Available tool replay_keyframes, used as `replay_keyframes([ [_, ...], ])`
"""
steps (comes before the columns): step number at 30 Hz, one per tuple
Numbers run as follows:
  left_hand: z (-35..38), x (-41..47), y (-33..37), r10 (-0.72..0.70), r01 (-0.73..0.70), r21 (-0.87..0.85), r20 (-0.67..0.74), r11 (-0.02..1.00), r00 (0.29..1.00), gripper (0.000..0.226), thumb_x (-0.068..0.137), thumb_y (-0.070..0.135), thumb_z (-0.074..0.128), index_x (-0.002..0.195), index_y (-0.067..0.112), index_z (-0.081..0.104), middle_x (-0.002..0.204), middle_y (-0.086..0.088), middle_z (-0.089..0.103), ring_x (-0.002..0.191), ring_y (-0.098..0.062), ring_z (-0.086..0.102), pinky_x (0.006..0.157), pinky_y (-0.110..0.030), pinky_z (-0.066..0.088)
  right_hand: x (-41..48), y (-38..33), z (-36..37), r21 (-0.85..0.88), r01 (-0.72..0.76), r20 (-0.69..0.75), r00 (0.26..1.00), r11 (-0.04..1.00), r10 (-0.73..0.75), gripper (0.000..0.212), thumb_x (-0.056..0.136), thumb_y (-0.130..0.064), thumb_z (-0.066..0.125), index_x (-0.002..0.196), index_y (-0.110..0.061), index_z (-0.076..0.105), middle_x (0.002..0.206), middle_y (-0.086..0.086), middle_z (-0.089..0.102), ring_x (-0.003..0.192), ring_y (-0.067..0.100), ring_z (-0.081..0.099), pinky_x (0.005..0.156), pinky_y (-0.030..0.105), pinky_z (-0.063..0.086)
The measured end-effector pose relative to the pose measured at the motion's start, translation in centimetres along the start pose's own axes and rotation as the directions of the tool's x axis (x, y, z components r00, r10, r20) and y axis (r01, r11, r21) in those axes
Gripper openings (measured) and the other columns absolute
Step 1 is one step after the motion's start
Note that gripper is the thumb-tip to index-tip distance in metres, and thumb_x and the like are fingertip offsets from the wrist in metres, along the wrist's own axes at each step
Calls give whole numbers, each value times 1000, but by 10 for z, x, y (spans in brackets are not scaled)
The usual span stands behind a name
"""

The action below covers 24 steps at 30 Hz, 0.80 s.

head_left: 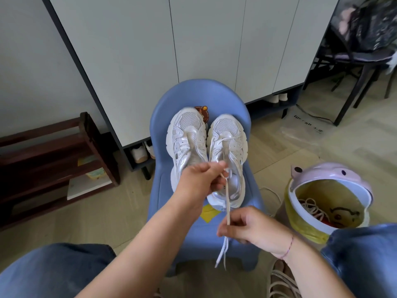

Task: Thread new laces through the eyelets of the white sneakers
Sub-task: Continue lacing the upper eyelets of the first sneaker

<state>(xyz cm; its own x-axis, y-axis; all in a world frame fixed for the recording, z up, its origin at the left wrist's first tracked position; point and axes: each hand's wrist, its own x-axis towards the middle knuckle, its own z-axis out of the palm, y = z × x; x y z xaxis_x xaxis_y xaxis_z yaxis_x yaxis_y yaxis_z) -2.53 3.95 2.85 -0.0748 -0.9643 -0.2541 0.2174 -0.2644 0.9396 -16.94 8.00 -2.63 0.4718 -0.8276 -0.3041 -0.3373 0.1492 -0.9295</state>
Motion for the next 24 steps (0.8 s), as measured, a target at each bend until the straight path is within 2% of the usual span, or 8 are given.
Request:
replay_keyframes([
  [3,10,10,27,131,-131,44,-8,990,991,16,90,15,63,77,6,64,61,2,60,51,-6,50,51,-14,44,-7,-5,-15,100,-3,-48,999,995,8,12,87,-16,65,79,-8,70,54,-4,50,47,9,37,45,16,29],
  [8,25,19,59,328,-329,88,32,940,944,12,92,16,61,86,10,69,71,0,63,57,-9,53,55,-17,46,-5,-20,-35,183,61,-109,993,981,-42,15,83,-22,65,78,-10,72,59,2,53,48,9,42,44,16,31],
  [13,35,43,69,385,-378,136,-28,916,922,15,92,17,63,87,5,71,71,-1,63,57,-8,55,60,-18,50,6,-15,-50,-6,-47,-54,997,999,47,17,89,-21,63,78,-10,70,60,0,55,48,8,43,45,17,31],
  [15,36,57,67,358,-344,204,-36,917,933,18,93,20,62,85,6,70,72,-2,63,56,-7,57,65,-22,54,10,-14,-53,-3,-57,-36,998,998,56,17,90,-18,61,80,-8,70,59,-1,56,46,8,44,44,16,32],
  [17,34,67,56,279,-260,331,-12,907,960,16,93,23,62,82,13,68,77,-4,64,57,-8,60,76,-28,56,16,-19,-58,179,5,-122,992,984,17,17,87,-18,60,81,-5,69,57,-1,58,43,7,45,42,15,34],
  [20,27,73,27,178,-163,454,10,876,984,10,92,20,63,83,15,67,78,-10,65,60,-14,60,77,-33,57,32,-36,-73,578,200,-335,942,791,7,19,84,-19,57,84,-2,67,60,4,60,44,8,49,40,15,38],
  [22,23,74,12,182,-157,471,-9,868,983,9,91,16,64,91,9,69,71,-9,64,57,-14,58,68,-29,57,47,-45,-85,629,298,-457,889,718,31,13,90,-12,56,87,-3,65,62,4,63,48,8,54,44,16,44],
  [24,21,76,7,194,-157,470,-31,869,980,13,91,13,63,99,4,68,65,-8,63,50,-11,57,56,-21,53,63,-49,-93,603,323,-528,847,729,62,6,89,-4,58,88,-4,63,61,1,65,52,8,58,49,16,48],
])
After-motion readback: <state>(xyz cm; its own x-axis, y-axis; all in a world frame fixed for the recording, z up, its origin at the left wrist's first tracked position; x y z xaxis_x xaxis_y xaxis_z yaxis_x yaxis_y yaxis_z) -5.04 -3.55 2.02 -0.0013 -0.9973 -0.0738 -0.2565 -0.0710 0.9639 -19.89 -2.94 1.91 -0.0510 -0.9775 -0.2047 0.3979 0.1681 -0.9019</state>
